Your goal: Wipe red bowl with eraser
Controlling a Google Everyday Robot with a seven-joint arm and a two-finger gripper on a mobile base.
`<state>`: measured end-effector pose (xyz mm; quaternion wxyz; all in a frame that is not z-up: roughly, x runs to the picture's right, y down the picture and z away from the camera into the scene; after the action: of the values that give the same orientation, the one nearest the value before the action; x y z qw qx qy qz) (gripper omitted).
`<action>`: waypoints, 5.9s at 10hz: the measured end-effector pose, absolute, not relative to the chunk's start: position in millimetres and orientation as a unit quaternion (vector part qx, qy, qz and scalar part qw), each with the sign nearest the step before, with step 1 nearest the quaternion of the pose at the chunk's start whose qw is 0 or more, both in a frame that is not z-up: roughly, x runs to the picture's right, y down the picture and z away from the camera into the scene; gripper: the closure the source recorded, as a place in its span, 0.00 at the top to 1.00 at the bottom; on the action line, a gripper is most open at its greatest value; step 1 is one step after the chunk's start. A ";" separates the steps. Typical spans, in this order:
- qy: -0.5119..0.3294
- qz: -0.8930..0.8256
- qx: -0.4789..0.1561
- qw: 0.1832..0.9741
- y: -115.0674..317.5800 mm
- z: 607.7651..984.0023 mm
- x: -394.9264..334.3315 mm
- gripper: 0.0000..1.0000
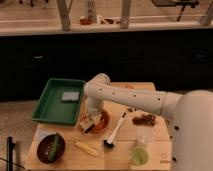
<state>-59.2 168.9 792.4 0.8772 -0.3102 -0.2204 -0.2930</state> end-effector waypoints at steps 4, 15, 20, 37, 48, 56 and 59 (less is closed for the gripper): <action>-0.195 -0.253 -0.294 0.901 164.7 787.8 -18.0 0.00; -0.216 -0.294 -0.299 0.882 140.7 828.8 -74.9 0.00; -0.224 -0.293 -0.307 0.877 166.4 802.6 -58.5 0.00; -0.225 -0.312 -0.307 0.871 154.0 815.7 -78.0 0.00; -0.187 -0.257 -0.284 0.905 145.4 795.4 -13.6 0.00; -0.236 -0.309 -0.301 0.871 147.9 823.8 -74.3 0.00; -0.244 -0.310 -0.301 0.868 168.3 800.7 -67.8 0.00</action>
<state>-67.8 168.3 800.7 0.8680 -0.3014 -0.2444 -0.3100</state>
